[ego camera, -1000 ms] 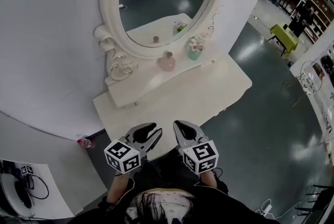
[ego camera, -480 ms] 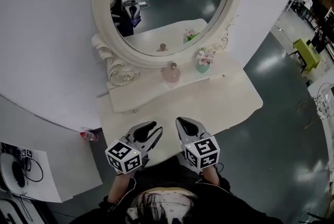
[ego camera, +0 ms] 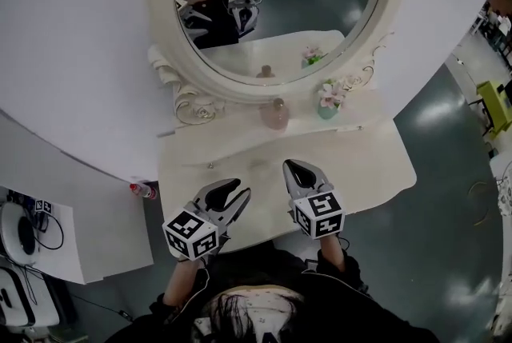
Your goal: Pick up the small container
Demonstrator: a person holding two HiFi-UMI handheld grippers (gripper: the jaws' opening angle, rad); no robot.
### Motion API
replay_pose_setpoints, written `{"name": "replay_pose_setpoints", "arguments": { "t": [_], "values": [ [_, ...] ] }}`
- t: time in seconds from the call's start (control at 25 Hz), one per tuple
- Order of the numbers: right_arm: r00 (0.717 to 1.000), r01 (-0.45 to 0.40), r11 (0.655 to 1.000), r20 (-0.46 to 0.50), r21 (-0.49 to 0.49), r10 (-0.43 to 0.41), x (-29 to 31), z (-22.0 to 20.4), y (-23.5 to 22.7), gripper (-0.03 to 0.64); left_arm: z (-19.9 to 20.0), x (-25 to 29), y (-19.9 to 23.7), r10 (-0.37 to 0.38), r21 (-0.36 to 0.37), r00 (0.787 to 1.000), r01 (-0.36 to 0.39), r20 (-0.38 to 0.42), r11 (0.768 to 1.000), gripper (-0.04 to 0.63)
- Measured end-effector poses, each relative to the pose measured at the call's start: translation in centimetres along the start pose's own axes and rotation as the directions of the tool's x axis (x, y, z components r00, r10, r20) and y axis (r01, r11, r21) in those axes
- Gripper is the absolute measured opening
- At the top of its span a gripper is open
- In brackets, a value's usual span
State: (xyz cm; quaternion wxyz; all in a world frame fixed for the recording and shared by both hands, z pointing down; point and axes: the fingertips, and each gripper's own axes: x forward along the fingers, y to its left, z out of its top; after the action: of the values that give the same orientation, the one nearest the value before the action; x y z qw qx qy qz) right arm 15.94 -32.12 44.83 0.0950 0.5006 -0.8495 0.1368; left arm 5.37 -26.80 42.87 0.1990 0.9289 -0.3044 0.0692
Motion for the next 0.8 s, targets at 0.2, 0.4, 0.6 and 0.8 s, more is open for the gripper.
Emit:
{"name": "replay_pose_setpoints", "arguments": {
  "t": [0.2,0.4,0.6,0.8],
  "values": [
    [1.0,-0.006,0.999,0.008,-0.035,0.006,2.7,0.6,-2.7,0.009,0.0,0.3,0.4,0.027,-0.004,1.0,-0.027,-0.007,1.0,0.118],
    [1.0,-0.003,0.997,-0.027,-0.078,0.001,5.8,0.2,-5.1,0.017,0.0,0.5,0.5,0.033,-0.006,0.999,-0.033,-0.017,0.999,0.118],
    [0.999,0.005,0.995,-0.041,-0.095,-0.009,8.5,0.5,-6.6,0.049,-0.4,0.4,1.2,0.038,-0.022,0.999,-0.039,-0.032,0.999,0.118],
    [0.998,0.022,0.995,-0.065,-0.098,-0.028,10.9,0.9,-8.2,0.104,-0.4,0.6,2.3,0.04,-0.036,0.998,-0.042,-0.041,0.998,0.118]
  ]
}}
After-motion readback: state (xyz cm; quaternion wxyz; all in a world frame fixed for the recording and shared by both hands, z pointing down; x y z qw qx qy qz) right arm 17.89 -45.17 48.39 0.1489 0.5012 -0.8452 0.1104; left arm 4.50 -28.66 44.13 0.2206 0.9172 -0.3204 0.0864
